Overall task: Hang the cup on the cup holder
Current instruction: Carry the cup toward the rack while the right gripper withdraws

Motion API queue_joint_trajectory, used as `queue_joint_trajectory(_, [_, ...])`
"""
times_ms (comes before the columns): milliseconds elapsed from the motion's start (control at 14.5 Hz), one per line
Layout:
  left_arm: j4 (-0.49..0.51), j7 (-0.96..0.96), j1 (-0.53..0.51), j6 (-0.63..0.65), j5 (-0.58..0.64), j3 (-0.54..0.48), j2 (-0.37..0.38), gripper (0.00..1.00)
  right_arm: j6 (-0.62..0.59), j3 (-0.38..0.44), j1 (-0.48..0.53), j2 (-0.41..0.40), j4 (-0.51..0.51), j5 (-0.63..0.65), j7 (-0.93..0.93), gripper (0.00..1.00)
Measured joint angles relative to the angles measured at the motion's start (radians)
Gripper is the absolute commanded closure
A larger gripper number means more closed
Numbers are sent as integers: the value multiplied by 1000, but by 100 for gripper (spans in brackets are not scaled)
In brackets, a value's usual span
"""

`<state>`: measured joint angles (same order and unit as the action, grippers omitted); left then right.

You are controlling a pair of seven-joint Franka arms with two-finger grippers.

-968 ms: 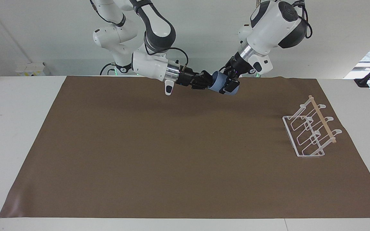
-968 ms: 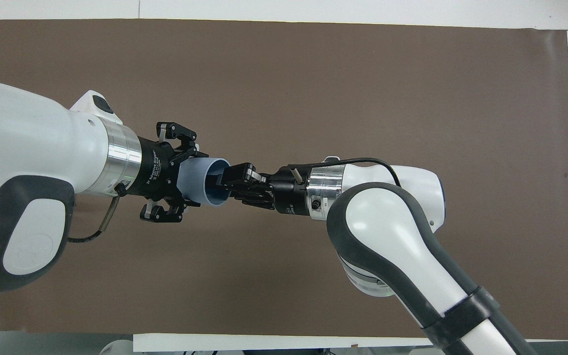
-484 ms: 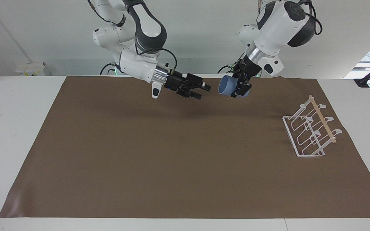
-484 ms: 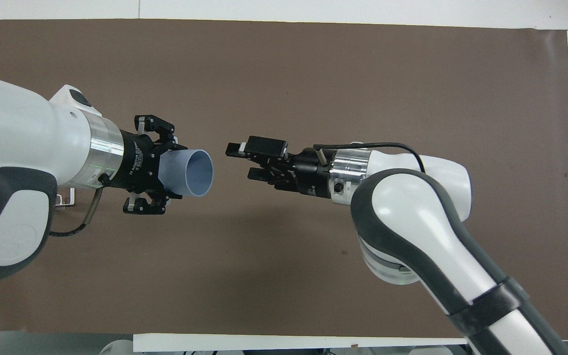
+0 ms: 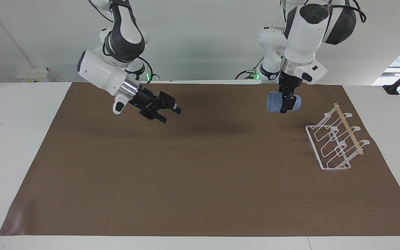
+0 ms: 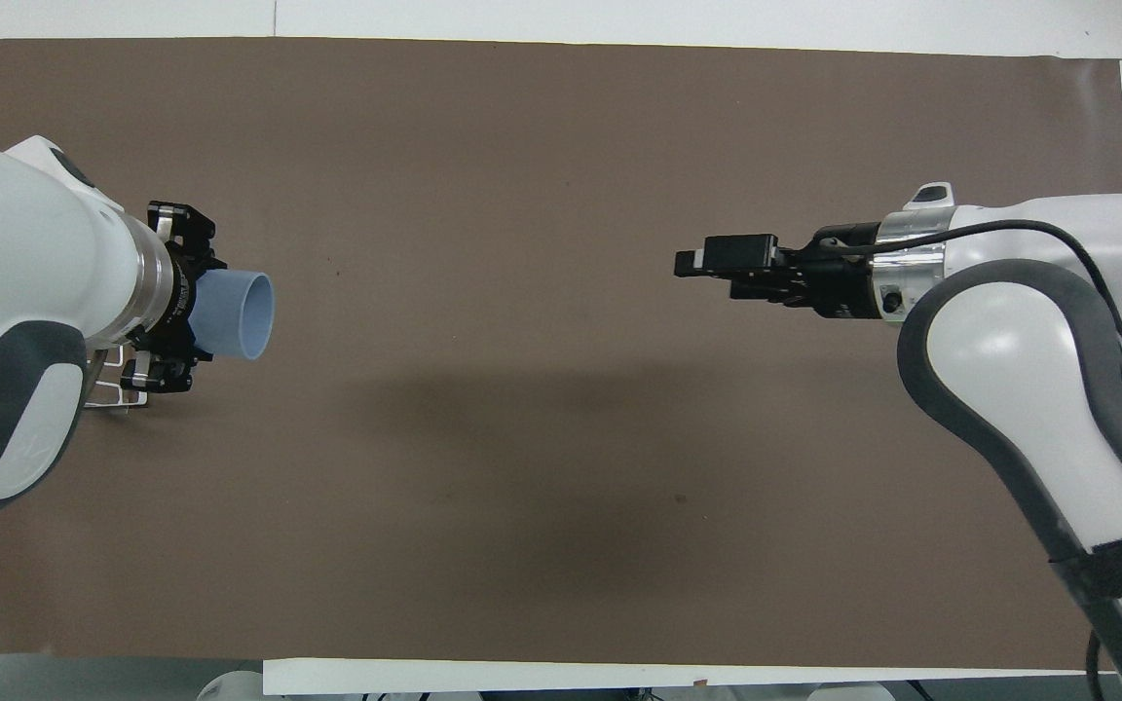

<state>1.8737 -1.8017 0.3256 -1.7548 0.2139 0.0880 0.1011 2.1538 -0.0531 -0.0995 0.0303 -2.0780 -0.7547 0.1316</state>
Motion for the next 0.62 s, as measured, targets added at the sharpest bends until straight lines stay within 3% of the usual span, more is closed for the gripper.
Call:
queue_joint_trajectory(277, [7,0,15,52,333,6,-112,100,-75,0,117,1,44,366,20,0])
queue_joint_trajectory(622, [7,-52,87,214,753,13,-298,100,-358,1,177,16,275,683,20,0])
